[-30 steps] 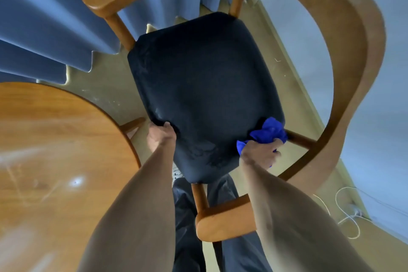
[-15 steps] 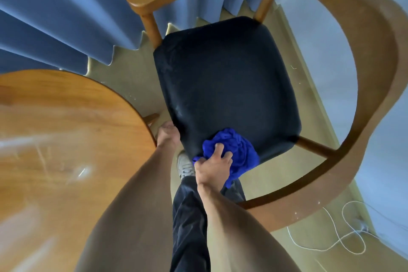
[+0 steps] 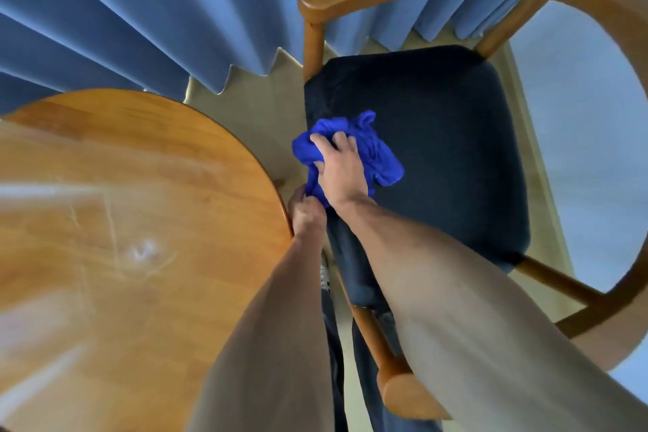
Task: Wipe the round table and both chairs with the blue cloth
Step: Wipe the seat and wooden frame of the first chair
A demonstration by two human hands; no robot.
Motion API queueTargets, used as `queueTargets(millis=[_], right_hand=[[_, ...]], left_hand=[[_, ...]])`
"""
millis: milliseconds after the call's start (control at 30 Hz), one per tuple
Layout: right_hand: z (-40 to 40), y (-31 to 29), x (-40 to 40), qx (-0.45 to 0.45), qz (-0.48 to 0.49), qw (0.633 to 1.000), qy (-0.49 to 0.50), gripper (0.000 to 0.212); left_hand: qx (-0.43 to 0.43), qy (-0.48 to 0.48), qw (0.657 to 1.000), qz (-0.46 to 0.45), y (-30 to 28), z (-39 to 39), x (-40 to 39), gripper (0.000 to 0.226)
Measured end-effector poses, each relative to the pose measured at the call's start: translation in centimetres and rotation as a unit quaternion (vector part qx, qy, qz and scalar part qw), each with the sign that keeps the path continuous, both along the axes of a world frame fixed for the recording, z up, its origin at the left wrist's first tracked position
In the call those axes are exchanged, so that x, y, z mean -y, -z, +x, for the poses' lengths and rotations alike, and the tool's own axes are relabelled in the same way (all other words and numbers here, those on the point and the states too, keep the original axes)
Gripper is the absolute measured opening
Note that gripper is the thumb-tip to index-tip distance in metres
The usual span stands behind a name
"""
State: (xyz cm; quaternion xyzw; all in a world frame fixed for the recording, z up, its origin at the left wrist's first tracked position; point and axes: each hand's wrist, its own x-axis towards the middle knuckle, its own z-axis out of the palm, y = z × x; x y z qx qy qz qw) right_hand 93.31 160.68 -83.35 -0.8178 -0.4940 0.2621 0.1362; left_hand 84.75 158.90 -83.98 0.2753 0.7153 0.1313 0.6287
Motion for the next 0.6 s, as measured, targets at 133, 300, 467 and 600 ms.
queueTargets(millis=[133, 300, 467, 600], right_hand=[[0.7, 0.8, -2.6, 0.003, 0.039, 0.999, 0.02, 0.057], [3.1, 1.0, -6.2, -0.014, 0.083, 0.995, 0.059, 0.058], [7.0, 1.1, -9.9, 0.048, 0.092, 0.993, 0.054, 0.062], [8.5, 1.4, -9.5, 0.1, -0.006, 0.995, 0.001, 0.07]], left_hand=[[-0.022, 0.073, 0.997, 0.013, -0.9, -0.3, -1.7, 0.04], [-0.058, 0.004, 0.996, 0.062, -1.0, 1.7, -4.5, 0.048], [-0.08, 0.096, 0.992, 0.021, -0.7, 2.4, -4.8, 0.051], [-0.129, 0.135, 0.982, 0.001, 0.7, 2.5, -3.6, 0.029]])
